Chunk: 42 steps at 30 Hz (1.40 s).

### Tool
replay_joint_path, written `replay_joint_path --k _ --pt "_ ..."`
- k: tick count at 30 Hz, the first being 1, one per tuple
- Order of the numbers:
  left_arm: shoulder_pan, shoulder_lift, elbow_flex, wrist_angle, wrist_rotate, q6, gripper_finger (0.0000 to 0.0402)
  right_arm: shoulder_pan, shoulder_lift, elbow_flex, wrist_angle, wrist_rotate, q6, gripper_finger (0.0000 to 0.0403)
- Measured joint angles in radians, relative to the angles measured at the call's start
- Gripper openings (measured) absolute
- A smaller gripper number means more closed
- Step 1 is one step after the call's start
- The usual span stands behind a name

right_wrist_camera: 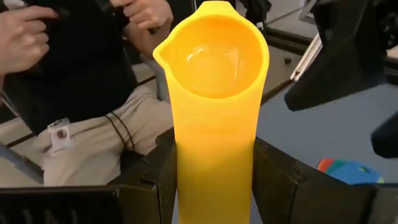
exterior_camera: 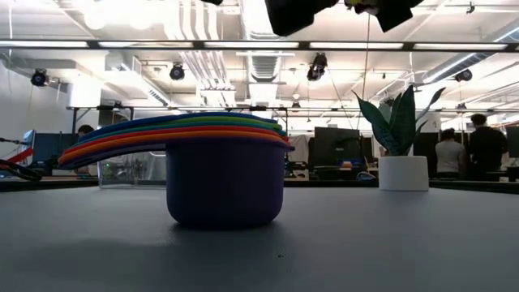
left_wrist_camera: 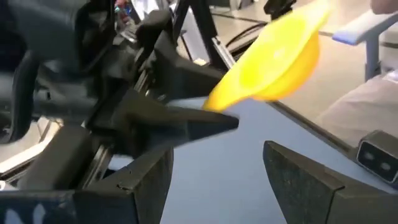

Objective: Nest measuring cups in basket
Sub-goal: Stack the yellow measuring cup on the top of the blue measuring cup

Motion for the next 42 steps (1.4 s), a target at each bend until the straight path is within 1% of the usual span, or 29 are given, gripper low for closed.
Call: replay_joint_path --k 2,6,12,15,23,25,28,35,38,42 --pt "-0.002 -0.004 -0.003 0.015 0.002 0.006 0.0232 -0.001 0.0 -0.011 0.037 0.001 0.0 0.0148" --pt "-0.011 -0.005 -0.01 0.088 0.047 0.046 0.0232 -0.005 -0.002 -0.023 0.067 0.001 0.003 0.0148" --pt "-0.009 0.01 -0.011 0.131 0.048 0.064 0.0232 -0.015 -0.003 -0.023 0.129 0.002 0.013 0.0148" --pt "-0.009 0.025 -0.009 0.19 0.049 0.099 0.0232 -0.023 -0.003 -0.023 0.147 0.007 0.014 0.0148" --pt "-0.004 0.1 0.05 0.243 0.054 0.146 0.0231 -0.049 0.001 -0.023 0.197 0.015 0.053 0.0148" --pt "-0.004 0.117 0.065 0.246 0.049 0.161 0.0225 -0.053 0.002 -0.023 0.196 0.016 0.054 0.0148" --pt "-0.003 0.138 0.084 0.245 0.046 0.175 0.0191 -0.053 0.005 -0.024 0.194 0.016 0.061 0.0148" --pt "0.007 0.143 0.086 0.243 0.05 0.193 0.0043 -0.053 0.006 -0.024 0.18 0.013 0.067 0.0148" --pt "0.007 0.14 0.086 0.243 0.052 0.187 0.0029 -0.055 0.007 -0.024 0.186 0.019 0.075 0.0148" --pt "0.006 0.138 0.085 0.238 0.038 0.179 0.0016 -0.051 0.004 -0.024 0.18 0.071 0.139 0.0157"
